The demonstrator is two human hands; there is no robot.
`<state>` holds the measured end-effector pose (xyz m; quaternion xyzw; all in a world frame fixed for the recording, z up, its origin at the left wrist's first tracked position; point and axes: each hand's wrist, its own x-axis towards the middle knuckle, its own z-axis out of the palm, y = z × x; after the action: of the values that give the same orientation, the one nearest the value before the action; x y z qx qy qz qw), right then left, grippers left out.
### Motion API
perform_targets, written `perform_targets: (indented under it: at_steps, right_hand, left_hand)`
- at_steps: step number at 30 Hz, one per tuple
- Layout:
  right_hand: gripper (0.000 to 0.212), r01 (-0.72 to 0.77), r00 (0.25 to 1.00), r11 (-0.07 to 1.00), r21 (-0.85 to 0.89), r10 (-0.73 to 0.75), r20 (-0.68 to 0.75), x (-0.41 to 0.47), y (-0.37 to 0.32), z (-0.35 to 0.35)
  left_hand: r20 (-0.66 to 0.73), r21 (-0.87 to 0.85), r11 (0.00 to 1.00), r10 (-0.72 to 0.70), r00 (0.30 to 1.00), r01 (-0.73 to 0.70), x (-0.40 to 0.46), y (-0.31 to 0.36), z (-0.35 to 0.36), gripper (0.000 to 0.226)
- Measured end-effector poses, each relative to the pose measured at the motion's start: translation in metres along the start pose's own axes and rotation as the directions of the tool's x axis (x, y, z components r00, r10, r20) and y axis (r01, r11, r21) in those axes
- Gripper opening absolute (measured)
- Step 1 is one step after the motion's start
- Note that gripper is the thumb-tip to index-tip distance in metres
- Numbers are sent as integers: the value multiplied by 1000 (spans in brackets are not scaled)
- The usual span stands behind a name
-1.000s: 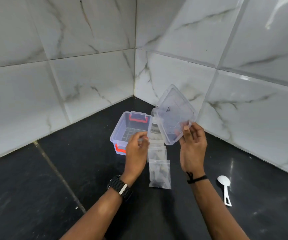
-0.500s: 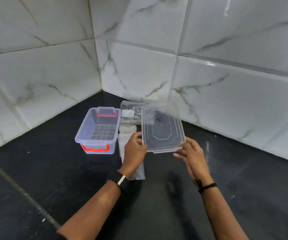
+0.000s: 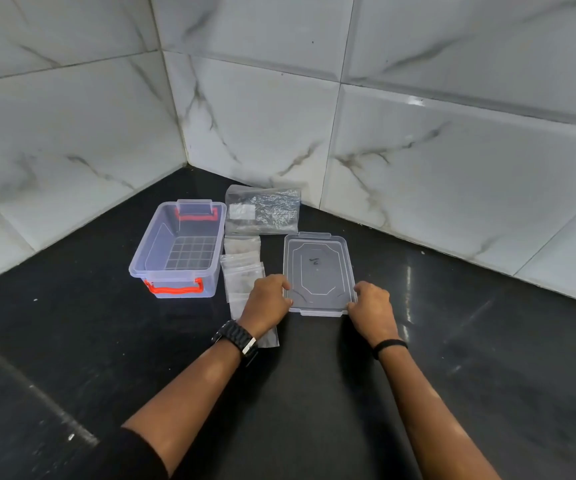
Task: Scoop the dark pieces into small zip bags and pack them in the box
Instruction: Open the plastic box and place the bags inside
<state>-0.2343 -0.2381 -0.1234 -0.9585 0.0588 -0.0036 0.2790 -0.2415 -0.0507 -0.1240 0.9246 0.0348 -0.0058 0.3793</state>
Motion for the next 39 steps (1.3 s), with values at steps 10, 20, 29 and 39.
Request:
perform_targets:
  at_steps: [10,20,29,39]
  right_hand:
    - [22,173,985,975,141,-172,-24,-16,-30,1]
    - [18,171,953,950,260,-227,202,-49,-82,51]
    - [15,109,969,920,377,-183,166,-49,-78,60]
    - [14,-32,902,748,663,-265,342,-33,-104,47]
  left_hand:
    - [-188,-185,982,-7,982,-29,-23,-10,-20,18]
    - [-265,-264,954,-212,940,141,-70,-59,-34,33]
    - [-247,-468,875,-263,933,123,-77,-56,-27,51]
    - [-209,-578,816,-185,960,31,-74,-58,-62,7]
